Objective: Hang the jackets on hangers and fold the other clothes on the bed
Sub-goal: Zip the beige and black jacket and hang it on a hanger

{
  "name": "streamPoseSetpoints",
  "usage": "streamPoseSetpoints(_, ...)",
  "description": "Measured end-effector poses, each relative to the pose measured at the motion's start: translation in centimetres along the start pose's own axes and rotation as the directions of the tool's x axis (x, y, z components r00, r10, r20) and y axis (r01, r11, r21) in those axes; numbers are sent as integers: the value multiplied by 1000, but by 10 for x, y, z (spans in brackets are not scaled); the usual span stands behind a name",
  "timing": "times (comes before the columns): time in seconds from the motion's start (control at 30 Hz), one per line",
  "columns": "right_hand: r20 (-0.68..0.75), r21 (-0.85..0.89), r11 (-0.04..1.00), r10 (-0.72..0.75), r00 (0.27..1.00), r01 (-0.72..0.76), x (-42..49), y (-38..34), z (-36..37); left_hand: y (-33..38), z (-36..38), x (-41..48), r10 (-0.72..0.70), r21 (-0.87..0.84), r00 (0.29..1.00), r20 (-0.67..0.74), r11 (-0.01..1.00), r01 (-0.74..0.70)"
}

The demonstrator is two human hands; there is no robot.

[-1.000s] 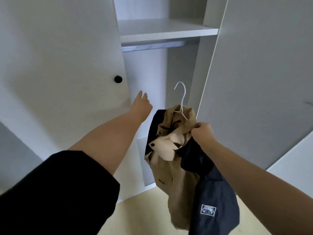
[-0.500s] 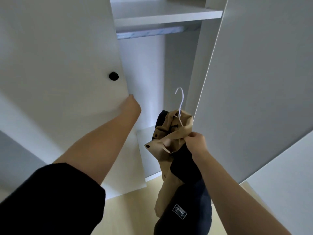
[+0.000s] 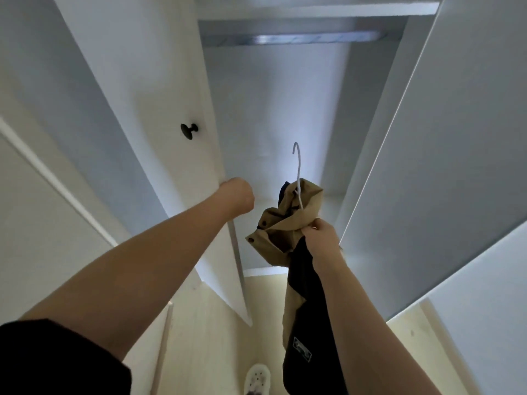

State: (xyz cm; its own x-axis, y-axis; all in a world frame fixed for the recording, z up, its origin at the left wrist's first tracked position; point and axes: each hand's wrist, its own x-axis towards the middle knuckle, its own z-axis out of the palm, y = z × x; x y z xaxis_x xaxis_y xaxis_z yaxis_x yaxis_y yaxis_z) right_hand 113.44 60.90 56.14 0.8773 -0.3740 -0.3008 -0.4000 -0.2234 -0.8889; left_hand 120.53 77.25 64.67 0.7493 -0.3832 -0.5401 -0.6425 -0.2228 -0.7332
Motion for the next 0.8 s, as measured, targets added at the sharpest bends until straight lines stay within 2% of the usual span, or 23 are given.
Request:
streamPoseSetpoints(0.13,63,114,993,-45,997,38,-31,10,16,29,30,-32,3,-4,990,139,1000,-3)
streamPoseSetpoints(0.23,116,102,994,-54,992,42,-59,9,28,47,53,-49,43,2,934,356,999,-46)
streamPoseSetpoints(0.3,140,99,994,-55,989,41,-76,7,36,53,73,-61,73,94,883,463,987,-131)
streamPoseSetpoints(0.37,161,95,995,-57,985,42,-90,6,43,61,95,-78,70,224,866,495,953,-205)
streamPoseSetpoints(0.43,178,136,990,-62,982,38,-104,4,51,67,118,-101,0,357,899,437,918,-174)
streamPoseSetpoints(0.5,183,147,988,-79,980,52,-117,-1,59,70,144,-123,-49,372,966,255,927,-51)
streamPoseSetpoints(0.57,182,181,983,-64,981,31,-133,-7,72,64,166,-141,-107,247,993,59,965,90)
streamPoseSetpoints(0.63,176,195,981,-47,983,12,-150,-11,90,57,182,-155,-173,99,982,-70,979,179)
streamPoseSetpoints(0.7,162,194,981,-47,986,15,-166,-15,109,56,191,-167,-215,3,971,-106,976,216)
streamPoseSetpoints(0.8,132,201,979,-58,990,31,-186,-22,138,59,207,-178,-222,-41,972,-77,975,220)
